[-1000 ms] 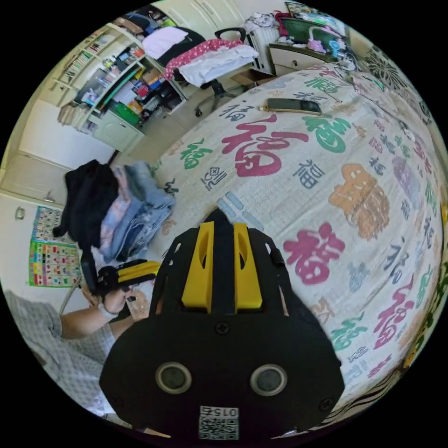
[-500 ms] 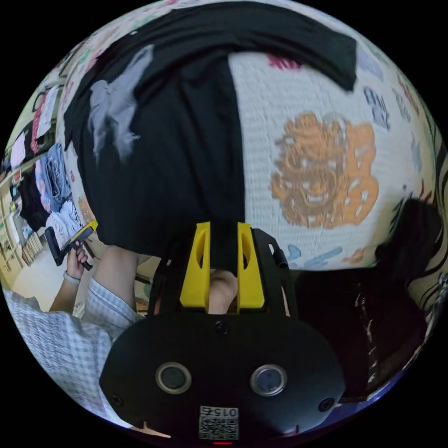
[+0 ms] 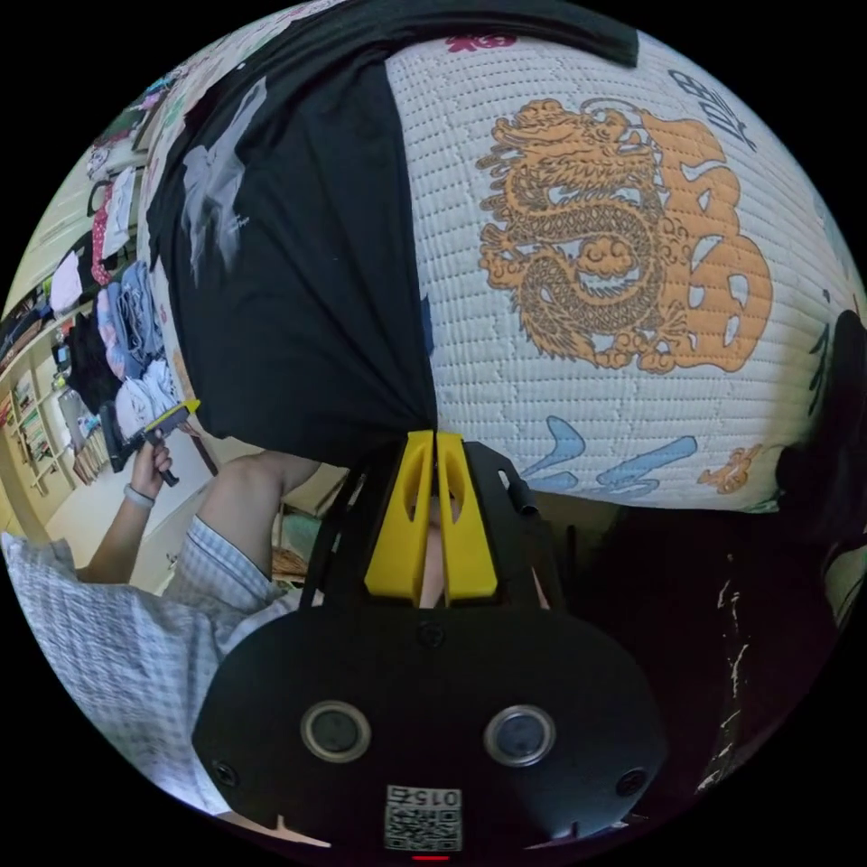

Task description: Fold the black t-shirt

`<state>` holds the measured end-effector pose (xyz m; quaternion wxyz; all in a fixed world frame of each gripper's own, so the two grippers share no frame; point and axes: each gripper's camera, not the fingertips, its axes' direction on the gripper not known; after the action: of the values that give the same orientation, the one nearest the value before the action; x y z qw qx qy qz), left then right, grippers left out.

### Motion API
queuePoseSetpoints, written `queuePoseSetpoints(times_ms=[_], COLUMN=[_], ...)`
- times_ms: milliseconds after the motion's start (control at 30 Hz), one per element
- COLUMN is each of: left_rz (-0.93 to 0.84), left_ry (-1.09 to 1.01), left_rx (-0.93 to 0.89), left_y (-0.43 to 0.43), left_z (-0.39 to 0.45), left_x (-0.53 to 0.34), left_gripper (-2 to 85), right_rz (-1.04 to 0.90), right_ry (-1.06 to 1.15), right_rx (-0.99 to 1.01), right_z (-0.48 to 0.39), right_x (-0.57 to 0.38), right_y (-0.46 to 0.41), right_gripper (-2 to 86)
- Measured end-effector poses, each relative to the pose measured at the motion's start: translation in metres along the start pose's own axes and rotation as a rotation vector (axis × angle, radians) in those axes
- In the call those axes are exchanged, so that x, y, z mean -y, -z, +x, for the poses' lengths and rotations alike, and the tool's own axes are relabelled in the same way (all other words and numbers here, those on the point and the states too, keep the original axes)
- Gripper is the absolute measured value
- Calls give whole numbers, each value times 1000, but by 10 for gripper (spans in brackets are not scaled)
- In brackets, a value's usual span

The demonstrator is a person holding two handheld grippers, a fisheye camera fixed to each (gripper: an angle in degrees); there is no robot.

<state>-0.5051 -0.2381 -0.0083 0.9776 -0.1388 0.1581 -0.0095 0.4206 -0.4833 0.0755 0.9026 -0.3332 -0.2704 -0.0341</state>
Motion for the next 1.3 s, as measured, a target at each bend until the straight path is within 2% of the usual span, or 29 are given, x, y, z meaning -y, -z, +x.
queuePoseSetpoints(times_ms=[233, 400, 467, 567, 767, 900, 967, 1067, 1133, 1233, 1300], left_rz=[0, -28, -30, -70, -57, -233, -266, -198, -48, 152, 224], left_ry=[6, -11, -13, -26, 20, 102, 86, -2, -121, -264, -317], left_rx=[15, -35, -26, -5, -29, -106, -5, 114, 161, 130, 91], left_y=[-29, -41, -51, -70, -88, -101, -90, -53, -21, 6, 12], left_z=[6, 8, 9, 14, 9, -16, -22, -13, 14, 56, 81], left_x=[33, 45, 52, 70, 95, 108, 113, 148, 201, 288, 346], left_gripper=[13, 57, 54, 10, -1, 11, 16, 34, 51, 63, 62], right_rz=[86, 44, 37, 22, 29, -53, -65, 46, 181, 350, 415], right_ry=[-74, -58, -61, -65, -157, -138, -180, -138, -64, 66, 151], right_rx=[73, 110, 124, 33, 133, 122, 40, -32, -33, -13, -13], right_z=[32, 44, 45, 44, 70, 88, 98, 96, 81, 47, 22], right_x=[-26, -44, -44, -44, -65, -80, -87, -86, -68, -25, 8], right_y=[12, 10, 7, 8, 22, 36, 52, 99, 144, 197, 223], right_gripper=[26, 79, 79, 40, 22, 55, 45, 29, 39, 51, 55])
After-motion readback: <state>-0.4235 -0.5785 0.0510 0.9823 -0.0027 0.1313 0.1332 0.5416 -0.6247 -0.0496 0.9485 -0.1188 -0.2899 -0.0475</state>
